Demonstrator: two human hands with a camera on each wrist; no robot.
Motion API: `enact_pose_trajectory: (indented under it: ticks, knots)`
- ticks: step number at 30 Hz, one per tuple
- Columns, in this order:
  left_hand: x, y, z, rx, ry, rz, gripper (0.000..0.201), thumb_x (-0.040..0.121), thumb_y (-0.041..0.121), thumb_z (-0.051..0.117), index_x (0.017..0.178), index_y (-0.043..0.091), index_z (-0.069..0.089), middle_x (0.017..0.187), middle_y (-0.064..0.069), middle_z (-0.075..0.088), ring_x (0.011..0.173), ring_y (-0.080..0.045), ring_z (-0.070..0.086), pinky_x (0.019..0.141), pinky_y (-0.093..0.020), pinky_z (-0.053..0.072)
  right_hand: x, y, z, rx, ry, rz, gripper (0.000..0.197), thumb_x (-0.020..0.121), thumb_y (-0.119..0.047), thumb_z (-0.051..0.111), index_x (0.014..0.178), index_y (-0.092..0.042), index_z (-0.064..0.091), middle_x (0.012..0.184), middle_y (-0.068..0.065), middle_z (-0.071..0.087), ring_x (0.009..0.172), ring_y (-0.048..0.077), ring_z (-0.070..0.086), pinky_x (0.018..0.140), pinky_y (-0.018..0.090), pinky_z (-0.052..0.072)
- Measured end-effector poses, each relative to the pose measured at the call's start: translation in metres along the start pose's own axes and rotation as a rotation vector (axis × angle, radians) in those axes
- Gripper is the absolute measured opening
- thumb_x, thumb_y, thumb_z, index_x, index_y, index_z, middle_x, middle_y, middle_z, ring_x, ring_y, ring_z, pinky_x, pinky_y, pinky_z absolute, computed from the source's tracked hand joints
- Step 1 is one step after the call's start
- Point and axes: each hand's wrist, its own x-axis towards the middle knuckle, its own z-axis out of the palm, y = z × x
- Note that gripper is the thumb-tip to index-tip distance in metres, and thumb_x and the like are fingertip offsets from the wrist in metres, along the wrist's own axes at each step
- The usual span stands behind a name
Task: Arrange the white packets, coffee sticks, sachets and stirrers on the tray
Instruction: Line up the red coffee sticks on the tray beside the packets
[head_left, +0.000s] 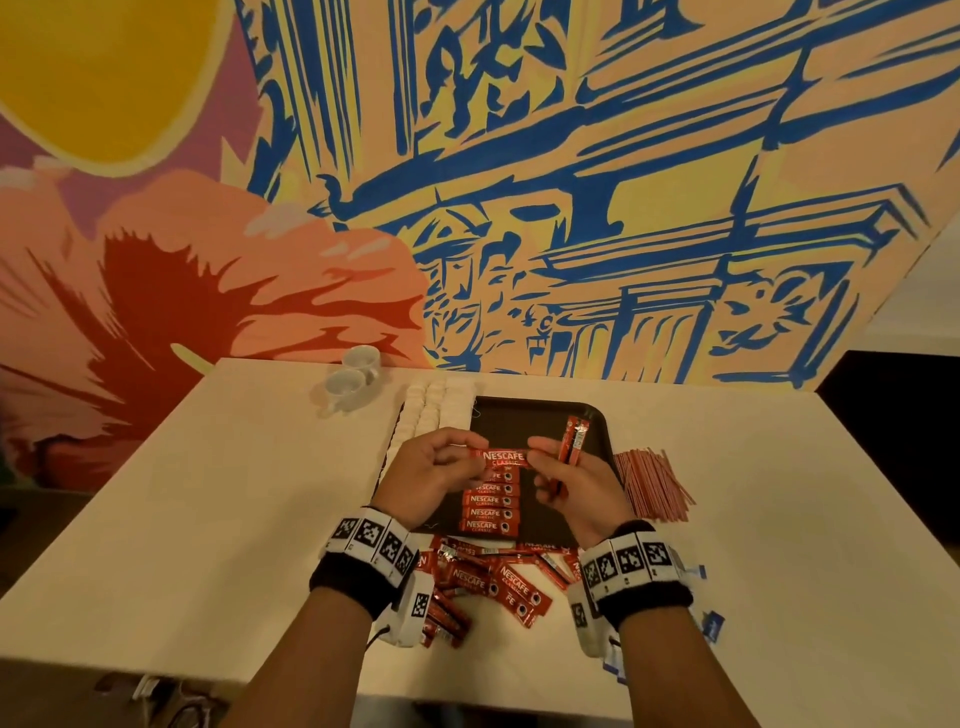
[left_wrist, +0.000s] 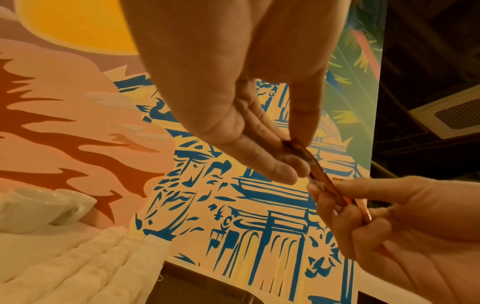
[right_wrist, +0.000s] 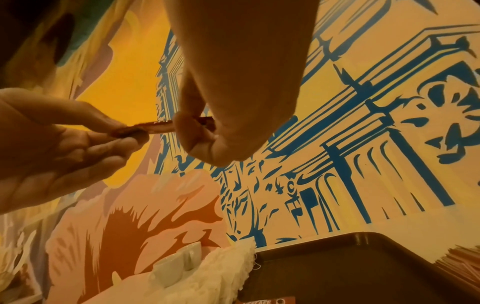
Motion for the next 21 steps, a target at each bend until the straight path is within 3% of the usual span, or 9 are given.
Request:
enact_pose_trajectory:
  ticks: [4,7,9,12,16,21]
  knots:
    - [0.004,-0.008,-0.004,0.071,0.016,-0.007,0.025,0.086,0.0,0.073,0.109,0.008,0.07,0.093,-0.017,0.076,0.096,-0.033,0.073,0.087,-0.04,0.06,0.005,0.002,-0.004,-0.046,0.047,-0.042,0.027,0.087,-0.008,0.077,0.112,-0.015,0.073,0.086,0.001,0.074,0.072,0.011,0.064,0.069,0.027,0.052]
    - [0.01,-0.014,-0.006,0.162,0.041,-0.019,0.024,0.083,0.007,0.077,0.102,0.021,0.074,0.092,-0.011,0.077,0.094,-0.028,0.074,0.09,-0.048,0.058,0.01,0.007,-0.006,-0.097,0.109,-0.067,0.024,0.084,-0.009,0.081,0.107,-0.014,0.075,0.077,-0.001,0.071,0.069,0.011,0.059,0.065,0.026,0.05]
    - [0.015,-0.018,-0.006,0.279,0.058,-0.004,0.02,0.084,0.014,0.077,0.096,0.03,0.075,0.093,-0.003,0.076,0.094,-0.021,0.072,0.088,-0.045,0.059,0.013,0.01,-0.007,-0.137,0.147,-0.07,0.022,0.083,-0.01,0.082,0.104,-0.015,0.077,0.072,-0.001,0.069,0.066,0.012,0.056,0.063,0.025,0.049]
    - [0.02,-0.018,-0.005,0.493,0.04,0.044,0.009,0.088,0.028,0.074,0.095,0.035,0.074,0.102,0.014,0.072,0.098,-0.007,0.066,0.084,-0.03,0.053,0.015,0.014,-0.01,-0.196,0.152,-0.051,0.02,0.084,-0.012,0.082,0.103,-0.016,0.077,0.075,-0.001,0.071,0.068,0.013,0.057,0.066,0.026,0.05]
    - [0.032,-0.01,-0.001,0.582,-0.073,0.003,0.015,0.089,0.028,0.074,0.103,0.033,0.072,0.1,0.012,0.071,0.091,-0.001,0.064,0.074,-0.016,0.046,0.019,0.015,-0.011,-0.215,0.109,-0.012,0.021,0.085,-0.013,0.081,0.105,-0.014,0.076,0.082,0.001,0.073,0.068,0.011,0.058,0.066,0.026,0.05]
    - [0.051,-0.007,-0.007,0.609,-0.182,-0.05,0.019,0.093,0.022,0.068,0.108,0.033,0.073,0.102,0.012,0.071,0.094,-0.005,0.065,0.084,-0.027,0.054,0.033,0.013,-0.004,-0.145,0.084,0.069,0.023,0.094,-0.031,0.07,0.113,-0.017,0.074,0.083,-0.006,0.069,0.07,0.008,0.052,0.067,0.027,0.042]
